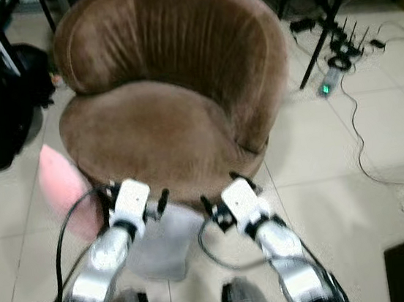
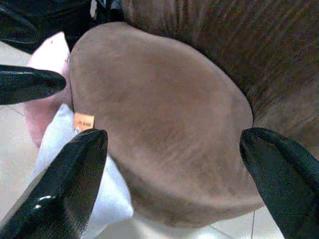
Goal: Move the pillow to the sofa from floor
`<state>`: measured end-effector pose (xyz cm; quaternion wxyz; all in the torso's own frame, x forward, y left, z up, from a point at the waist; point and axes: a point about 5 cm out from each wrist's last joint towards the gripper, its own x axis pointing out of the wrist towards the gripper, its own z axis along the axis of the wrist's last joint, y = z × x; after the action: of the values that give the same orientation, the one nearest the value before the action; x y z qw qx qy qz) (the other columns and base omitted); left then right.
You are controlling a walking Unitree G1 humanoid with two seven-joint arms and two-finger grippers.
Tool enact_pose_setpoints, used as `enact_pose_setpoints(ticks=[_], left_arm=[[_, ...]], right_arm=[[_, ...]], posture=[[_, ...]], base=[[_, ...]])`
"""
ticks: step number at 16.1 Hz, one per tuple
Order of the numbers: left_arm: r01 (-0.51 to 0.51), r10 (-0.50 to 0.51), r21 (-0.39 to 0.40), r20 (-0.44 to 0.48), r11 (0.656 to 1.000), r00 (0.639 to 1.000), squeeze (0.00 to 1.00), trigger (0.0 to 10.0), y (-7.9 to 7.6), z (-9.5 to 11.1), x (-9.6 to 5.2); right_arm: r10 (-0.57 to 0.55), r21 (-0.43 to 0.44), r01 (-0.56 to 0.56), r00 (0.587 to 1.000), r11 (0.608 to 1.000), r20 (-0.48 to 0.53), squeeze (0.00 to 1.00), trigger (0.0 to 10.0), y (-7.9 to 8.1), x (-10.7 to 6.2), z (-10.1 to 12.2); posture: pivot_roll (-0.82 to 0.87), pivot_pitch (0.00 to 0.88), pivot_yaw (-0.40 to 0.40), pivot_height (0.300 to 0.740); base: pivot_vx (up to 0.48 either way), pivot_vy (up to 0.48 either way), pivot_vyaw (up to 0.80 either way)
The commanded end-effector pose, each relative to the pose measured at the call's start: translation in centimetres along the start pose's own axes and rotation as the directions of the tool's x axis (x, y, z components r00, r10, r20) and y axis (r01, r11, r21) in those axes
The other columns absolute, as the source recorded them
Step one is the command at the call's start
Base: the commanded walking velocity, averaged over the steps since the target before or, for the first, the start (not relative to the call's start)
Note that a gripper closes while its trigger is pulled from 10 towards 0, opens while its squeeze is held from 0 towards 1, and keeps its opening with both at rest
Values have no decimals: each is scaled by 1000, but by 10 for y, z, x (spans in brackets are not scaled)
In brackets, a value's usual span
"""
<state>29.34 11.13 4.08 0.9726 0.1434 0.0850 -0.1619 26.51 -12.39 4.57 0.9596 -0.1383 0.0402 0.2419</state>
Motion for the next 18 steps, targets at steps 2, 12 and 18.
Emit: enact_pose_setpoints(ticks=[2,12,18], left_arm=[[15,-15,-14,-18,1000,1000,0,10000,-5,-3,-2],[-63,50,-220,-63,973,997,0,10000,12,-4,2],[-59,49,-177,-61,982,997,0,10000,15,-3,3]], right_arm=[[5,-3,-5,1000,1000,-27,0,10000,-1,-4,-5],[20,13,-19,999,1000,-35,0,10000,-1,-5,-6],[31,7,-31,998,1000,-51,0,10000,1,-6,-7]], posture=[[68,183,-82,615],[68,190,-87,545],[64,191,-87,545]], base=[[0,0,0],[0,0,0],[0,0,0]])
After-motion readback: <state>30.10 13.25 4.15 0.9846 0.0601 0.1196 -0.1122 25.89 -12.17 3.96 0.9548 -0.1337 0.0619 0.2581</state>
